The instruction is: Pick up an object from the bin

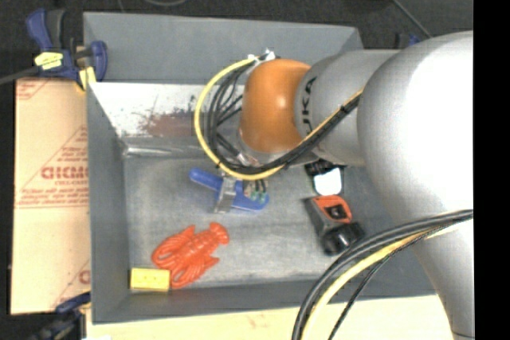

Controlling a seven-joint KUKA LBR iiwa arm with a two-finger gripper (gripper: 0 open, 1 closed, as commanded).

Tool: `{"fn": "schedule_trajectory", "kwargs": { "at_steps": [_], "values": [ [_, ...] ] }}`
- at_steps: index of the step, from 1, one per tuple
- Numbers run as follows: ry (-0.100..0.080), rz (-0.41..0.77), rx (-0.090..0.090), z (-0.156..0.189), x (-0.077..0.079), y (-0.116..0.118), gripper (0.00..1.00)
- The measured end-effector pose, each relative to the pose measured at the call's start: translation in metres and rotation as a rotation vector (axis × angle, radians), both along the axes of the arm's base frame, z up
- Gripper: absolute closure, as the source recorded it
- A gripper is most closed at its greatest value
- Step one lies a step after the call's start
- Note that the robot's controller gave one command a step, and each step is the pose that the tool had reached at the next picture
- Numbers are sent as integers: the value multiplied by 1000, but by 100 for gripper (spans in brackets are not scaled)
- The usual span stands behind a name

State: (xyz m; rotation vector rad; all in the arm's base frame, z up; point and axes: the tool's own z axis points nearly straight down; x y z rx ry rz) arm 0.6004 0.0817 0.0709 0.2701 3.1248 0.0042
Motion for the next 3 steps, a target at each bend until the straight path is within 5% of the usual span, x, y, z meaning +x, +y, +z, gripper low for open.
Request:
{"fn": "schedule_trajectory", "kwargs": {
  "at_steps": [3],
  "values": [
    [0, -1, 0, 0, 0, 0, 100]
  ]
}}
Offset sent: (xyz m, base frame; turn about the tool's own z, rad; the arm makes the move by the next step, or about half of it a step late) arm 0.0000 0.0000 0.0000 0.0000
